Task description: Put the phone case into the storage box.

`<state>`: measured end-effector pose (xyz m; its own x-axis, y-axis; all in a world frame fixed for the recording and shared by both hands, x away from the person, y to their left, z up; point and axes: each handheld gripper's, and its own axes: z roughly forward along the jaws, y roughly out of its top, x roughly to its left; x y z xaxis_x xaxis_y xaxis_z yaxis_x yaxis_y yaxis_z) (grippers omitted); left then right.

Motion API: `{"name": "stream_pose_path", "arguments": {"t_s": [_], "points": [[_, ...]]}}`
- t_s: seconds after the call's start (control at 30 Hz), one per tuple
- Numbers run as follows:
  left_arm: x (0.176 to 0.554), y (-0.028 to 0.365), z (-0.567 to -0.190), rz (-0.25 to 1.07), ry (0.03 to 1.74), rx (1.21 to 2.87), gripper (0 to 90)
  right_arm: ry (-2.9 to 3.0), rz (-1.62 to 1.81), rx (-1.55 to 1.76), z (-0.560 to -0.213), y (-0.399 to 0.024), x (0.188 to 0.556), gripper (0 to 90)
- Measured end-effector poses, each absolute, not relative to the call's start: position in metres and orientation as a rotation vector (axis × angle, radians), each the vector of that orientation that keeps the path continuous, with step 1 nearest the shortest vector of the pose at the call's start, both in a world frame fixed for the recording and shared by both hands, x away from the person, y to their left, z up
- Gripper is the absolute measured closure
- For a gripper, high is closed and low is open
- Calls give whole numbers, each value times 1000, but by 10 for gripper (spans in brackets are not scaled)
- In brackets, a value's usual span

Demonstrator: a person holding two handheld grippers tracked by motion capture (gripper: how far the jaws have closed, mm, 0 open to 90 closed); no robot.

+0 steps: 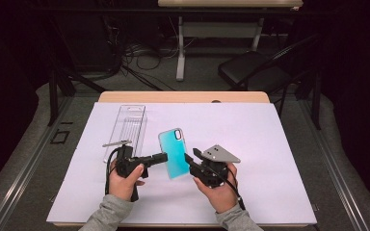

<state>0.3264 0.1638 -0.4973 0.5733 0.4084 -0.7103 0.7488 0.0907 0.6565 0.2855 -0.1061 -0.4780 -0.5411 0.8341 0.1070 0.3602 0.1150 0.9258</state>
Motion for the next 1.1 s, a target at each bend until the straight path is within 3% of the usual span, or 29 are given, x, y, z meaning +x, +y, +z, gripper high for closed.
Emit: {"name": "stream_pose_path", "arguments": {"t_s": [0.73,1.1], "points": [[329,176,-490,-299,966,1541,820,2060,1463,1090,-465,-116,292,563],[329,181,-486,-293,940,1540,820,2139,1546,1038,-457,-121,292,412]]}}
